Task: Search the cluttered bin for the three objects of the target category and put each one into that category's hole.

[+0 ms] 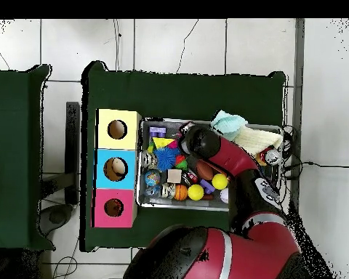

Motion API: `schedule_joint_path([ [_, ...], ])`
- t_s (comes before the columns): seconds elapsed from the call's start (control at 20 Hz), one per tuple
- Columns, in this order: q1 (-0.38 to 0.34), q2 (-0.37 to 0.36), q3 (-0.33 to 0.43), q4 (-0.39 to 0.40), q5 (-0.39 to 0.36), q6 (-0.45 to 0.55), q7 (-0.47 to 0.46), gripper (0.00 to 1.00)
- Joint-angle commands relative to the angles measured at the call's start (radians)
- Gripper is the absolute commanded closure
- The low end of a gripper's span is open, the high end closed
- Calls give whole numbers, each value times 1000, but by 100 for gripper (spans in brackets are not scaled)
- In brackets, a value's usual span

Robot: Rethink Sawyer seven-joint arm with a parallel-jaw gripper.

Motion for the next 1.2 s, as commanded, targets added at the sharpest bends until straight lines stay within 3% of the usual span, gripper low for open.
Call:
schedule_joint_path([
  [0.05, 1, 10, 59, -27, -35, -88, 73, 100],
  [0.35, 99, -189, -72, 101, -9, 55, 159, 100],
  [0.8, 111, -233, -90, 134, 12, 81, 145, 100],
  [1.2, 178, -309, -164, 178, 23, 134, 187, 100],
])
